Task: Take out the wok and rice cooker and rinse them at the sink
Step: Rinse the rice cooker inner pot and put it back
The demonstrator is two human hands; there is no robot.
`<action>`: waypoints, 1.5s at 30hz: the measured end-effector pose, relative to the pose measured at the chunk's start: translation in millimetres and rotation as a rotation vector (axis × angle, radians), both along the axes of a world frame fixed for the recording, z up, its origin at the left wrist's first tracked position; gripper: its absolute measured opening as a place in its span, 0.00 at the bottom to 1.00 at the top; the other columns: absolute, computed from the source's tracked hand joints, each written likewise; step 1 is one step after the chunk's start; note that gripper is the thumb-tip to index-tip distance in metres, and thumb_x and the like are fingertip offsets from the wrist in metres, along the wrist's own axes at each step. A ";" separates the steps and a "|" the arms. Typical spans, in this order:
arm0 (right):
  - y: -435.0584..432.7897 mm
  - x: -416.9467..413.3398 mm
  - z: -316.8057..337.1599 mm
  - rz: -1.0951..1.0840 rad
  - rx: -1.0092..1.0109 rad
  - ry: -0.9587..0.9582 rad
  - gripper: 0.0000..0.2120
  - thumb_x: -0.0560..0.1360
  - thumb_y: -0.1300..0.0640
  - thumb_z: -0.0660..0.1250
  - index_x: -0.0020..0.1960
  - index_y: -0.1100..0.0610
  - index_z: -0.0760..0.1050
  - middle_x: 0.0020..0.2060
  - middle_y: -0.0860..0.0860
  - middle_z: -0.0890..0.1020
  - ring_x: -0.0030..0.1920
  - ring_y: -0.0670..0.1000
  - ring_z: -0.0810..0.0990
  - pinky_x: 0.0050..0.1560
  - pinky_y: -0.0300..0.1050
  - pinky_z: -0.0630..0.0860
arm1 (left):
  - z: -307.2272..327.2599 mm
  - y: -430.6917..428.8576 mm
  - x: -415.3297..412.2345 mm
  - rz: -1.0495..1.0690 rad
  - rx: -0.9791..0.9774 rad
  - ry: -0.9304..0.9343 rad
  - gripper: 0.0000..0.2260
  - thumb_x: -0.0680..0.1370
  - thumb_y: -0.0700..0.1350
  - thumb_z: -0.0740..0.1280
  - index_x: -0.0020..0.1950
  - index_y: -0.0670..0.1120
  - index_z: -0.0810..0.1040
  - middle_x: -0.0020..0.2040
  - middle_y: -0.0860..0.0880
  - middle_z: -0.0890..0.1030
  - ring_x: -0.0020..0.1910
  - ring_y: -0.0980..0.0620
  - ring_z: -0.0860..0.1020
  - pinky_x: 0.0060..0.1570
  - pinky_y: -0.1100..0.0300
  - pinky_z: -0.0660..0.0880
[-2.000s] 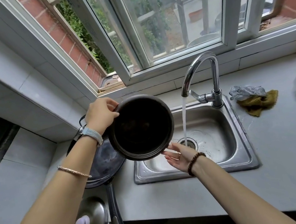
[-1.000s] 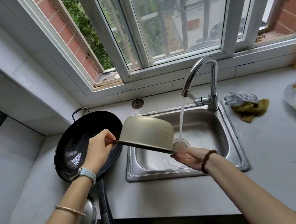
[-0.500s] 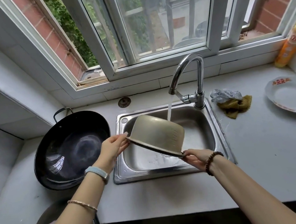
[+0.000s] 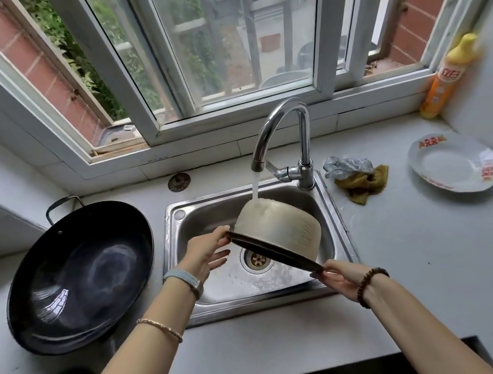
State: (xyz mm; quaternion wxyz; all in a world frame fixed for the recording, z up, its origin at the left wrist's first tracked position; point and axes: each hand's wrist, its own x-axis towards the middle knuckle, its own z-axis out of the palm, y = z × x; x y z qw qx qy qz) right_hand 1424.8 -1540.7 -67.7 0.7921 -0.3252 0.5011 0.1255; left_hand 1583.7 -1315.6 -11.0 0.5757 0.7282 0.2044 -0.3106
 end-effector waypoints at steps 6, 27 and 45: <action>-6.9 -1.7 3.5 -0.086 0.006 -0.039 0.08 0.74 0.72 0.62 0.53 0.71 0.71 0.42 0.66 0.80 0.29 0.55 0.83 0.29 0.40 0.80 | 1.8 -19.6 7.6 -0.041 0.026 -0.027 0.08 0.75 0.49 0.70 0.48 0.45 0.80 0.42 0.50 0.83 0.45 0.49 0.79 0.52 0.55 0.75; -20.5 1.6 2.0 -0.182 0.056 -0.036 0.06 0.76 0.70 0.63 0.53 0.69 0.72 0.32 0.65 0.82 0.28 0.56 0.83 0.26 0.43 0.80 | -7.6 -45.8 25.9 -0.086 0.026 -0.011 0.08 0.74 0.50 0.71 0.47 0.46 0.81 0.40 0.52 0.84 0.45 0.52 0.80 0.52 0.55 0.71; -26.4 11.8 3.6 -0.206 0.071 -0.066 0.09 0.75 0.71 0.64 0.55 0.71 0.72 0.36 0.66 0.82 0.30 0.57 0.84 0.29 0.45 0.81 | -6.3 -54.7 44.3 -0.093 0.035 0.008 0.07 0.74 0.51 0.70 0.43 0.48 0.80 0.41 0.52 0.84 0.49 0.51 0.79 0.45 0.57 0.68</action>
